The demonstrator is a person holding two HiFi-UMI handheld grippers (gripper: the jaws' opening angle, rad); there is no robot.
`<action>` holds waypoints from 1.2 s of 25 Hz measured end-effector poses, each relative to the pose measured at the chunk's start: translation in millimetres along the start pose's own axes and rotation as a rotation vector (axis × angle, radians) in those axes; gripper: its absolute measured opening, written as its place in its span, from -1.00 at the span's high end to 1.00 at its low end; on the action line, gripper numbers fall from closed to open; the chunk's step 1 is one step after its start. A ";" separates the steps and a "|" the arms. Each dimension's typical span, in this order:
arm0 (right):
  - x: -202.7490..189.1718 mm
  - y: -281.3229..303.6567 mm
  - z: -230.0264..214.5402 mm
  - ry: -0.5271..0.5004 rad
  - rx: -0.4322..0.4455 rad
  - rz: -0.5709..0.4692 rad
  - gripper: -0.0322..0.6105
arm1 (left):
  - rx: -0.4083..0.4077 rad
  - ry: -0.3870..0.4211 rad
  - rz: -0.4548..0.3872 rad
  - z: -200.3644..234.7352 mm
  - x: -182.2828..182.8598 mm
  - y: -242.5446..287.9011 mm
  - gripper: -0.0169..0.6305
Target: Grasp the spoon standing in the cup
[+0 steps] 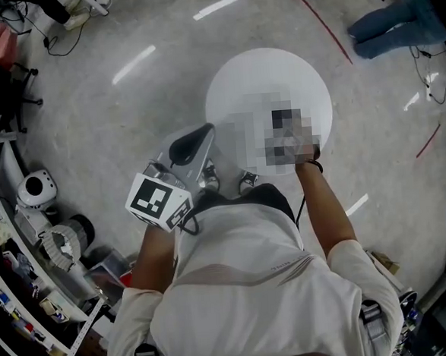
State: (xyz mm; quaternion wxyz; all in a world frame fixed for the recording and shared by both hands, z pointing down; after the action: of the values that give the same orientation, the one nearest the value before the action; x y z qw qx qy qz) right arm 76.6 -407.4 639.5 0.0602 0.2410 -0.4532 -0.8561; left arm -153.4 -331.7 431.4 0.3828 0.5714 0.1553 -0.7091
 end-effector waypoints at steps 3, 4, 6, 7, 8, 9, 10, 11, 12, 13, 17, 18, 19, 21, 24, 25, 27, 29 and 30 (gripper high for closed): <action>3.8 -16.6 -5.1 0.028 -0.026 -0.019 0.87 | -0.018 0.011 -0.008 -0.6 4.7 -3.7 0.94; 4.3 -23.4 -7.7 0.041 -0.036 -0.028 0.87 | -0.024 0.015 -0.011 -1.4 6.6 -3.9 0.94; 4.5 -39.4 -14.6 0.083 -0.058 -0.051 0.87 | -0.038 0.025 -0.016 -3.8 11.2 -3.3 0.94; 3.8 -48.3 -18.4 0.115 -0.066 -0.064 0.87 | -0.047 0.031 -0.019 -5.4 13.4 -2.6 0.94; 2.1 -57.7 -21.9 0.155 -0.069 -0.076 0.87 | -0.057 0.038 -0.023 -7.5 15.1 -1.7 0.94; -0.9 -67.9 -24.9 0.203 -0.067 -0.088 0.87 | -0.069 0.045 -0.025 -10.3 16.2 -0.6 0.94; -4.6 -78.8 -27.6 0.255 -0.063 -0.101 0.87 | -0.081 0.050 -0.027 -13.4 16.9 0.5 0.94; -8.2 -90.1 -30.3 0.306 -0.060 -0.116 0.87 | -0.092 0.055 -0.028 -16.6 18.0 1.6 0.94; -11.0 -101.6 -33.4 0.358 -0.058 -0.134 0.87 | -0.103 0.059 -0.028 -19.3 20.0 2.4 0.94; -12.8 -112.8 -37.2 0.415 -0.055 -0.156 0.87 | -0.113 0.063 -0.029 -21.4 22.8 2.8 0.94; -17.8 -154.1 -55.7 0.690 -0.029 -0.307 0.87 | -0.147 0.086 -0.040 -29.5 32.9 4.9 0.94; -21.0 -164.2 -59.8 0.766 -0.016 -0.351 0.87 | -0.155 0.091 -0.042 -32.7 34.1 6.0 0.95; -24.7 -174.7 -63.3 0.839 -0.001 -0.393 0.87 | -0.163 0.096 -0.043 -36.4 35.4 7.2 0.94; -31.1 -196.2 -69.7 0.952 0.017 -0.462 0.87 | -0.177 0.106 -0.047 -44.4 39.1 9.8 0.94; -36.3 -228.6 -77.4 1.013 -0.004 -0.541 0.87 | -0.197 0.124 -0.054 -56.1 46.4 13.6 0.94; -37.3 -239.1 -79.4 1.022 -0.015 -0.568 0.87 | -0.202 0.131 -0.055 -59.6 49.0 14.1 0.94; -38.1 -259.1 -83.2 1.044 -0.035 -0.627 0.87 | -0.211 0.145 -0.058 -65.2 54.7 14.0 0.94; -39.1 -277.2 -86.7 1.048 -0.072 -0.690 0.87 | -0.218 0.157 -0.062 -70.6 59.5 13.3 0.94; -40.0 -285.2 -88.0 1.034 -0.106 -0.715 0.87 | -0.221 0.163 -0.065 -73.6 61.2 13.3 0.94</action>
State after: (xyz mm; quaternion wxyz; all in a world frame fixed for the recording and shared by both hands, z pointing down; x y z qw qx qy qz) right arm 185.8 -294.3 382.7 -0.0066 0.7570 -0.2140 -0.6174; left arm -96.2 -314.4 355.3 0.4064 0.5762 0.2813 -0.6510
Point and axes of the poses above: the fingertips, and each gripper's own axes: y forward along the fingers, z to its left, x out of its top, the point moved 9 cm from there along -y, backward along the fingers, and after that the axes turned 5 degrees about -x, right-handed, at the moved point
